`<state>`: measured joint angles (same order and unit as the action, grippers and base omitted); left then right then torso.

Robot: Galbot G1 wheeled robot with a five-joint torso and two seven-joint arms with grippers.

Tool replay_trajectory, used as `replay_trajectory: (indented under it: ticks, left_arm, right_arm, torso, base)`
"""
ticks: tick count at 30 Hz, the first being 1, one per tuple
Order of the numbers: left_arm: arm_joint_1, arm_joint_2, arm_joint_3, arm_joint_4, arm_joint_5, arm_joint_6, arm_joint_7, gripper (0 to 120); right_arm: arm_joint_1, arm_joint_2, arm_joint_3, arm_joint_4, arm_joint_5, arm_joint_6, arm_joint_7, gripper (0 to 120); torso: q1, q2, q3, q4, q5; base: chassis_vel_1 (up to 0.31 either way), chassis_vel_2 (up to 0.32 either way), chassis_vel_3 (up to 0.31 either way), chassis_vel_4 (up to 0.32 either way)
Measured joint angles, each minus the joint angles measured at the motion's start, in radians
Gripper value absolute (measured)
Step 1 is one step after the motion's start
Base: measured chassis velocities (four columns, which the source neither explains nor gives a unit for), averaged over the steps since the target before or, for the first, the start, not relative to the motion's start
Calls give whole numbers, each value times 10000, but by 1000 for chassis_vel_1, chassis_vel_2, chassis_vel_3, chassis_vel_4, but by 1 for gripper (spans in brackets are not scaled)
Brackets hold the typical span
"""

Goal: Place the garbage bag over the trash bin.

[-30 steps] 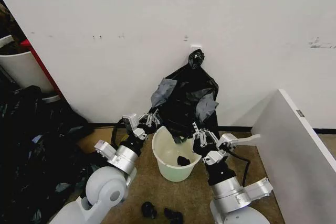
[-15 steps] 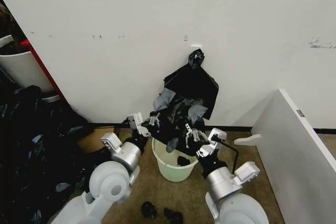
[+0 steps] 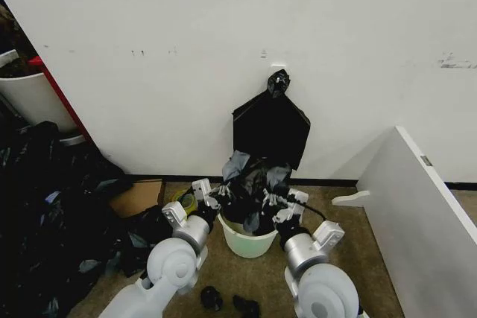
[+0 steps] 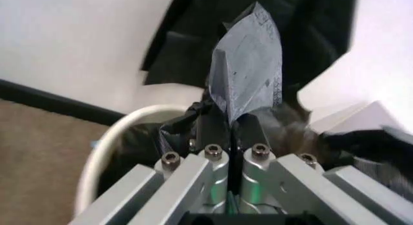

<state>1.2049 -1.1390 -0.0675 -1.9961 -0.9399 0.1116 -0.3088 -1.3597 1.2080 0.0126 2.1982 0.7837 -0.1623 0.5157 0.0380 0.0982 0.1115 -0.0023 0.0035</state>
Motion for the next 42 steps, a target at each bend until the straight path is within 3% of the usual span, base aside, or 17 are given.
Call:
replay_trajectory:
  ticks: [6,12,15,20,30,42]
  left_arm:
    - [546,7,66,389,1375,-703,-400,0]
    - [1315,106,-92,34,2746,-1445,-708,0]
    - [1836,280,-165,-392,3414,-1491,-962,0]
    - [2447,355,-161,-524,4060,-1338,-1314,0]
    - [2533,-204,-22,835,5350,-1820,-1477,0]
    - [2443,-46,-41,1136,5588,-1924,-1234,0]
  right_arm:
    - [-77,-333,-302,-294,-121,-49,781,0]
    - [-687,-1009,-496,716,360,-214,1631,0]
    - [-1242,-1496,-443,1504,931,-393,2120,0]
    - [-1688,-1863,-248,1719,1134,-556,2274,0]
    - [-1137,-1577,-326,-85,926,-789,2229,0]
    - [-1060,-1818,61,-884,58,-1071,1164,0]
  torso:
    - [0,0,0,1,0]
    - [0,0,-1,0,0]
    - [-1,1,-2,0,-1]
    - [-1,1,-2,0,-1]
    - [0,1,0,0,1]
    - [0,1,0,0,1]
  base:
    - [0,0,0,0]
    - [0,0,0,0]
    - [0,0,0,0]
    - [0,0,0,0]
    - [0,0,0,0]
    - [0,0,0,0]
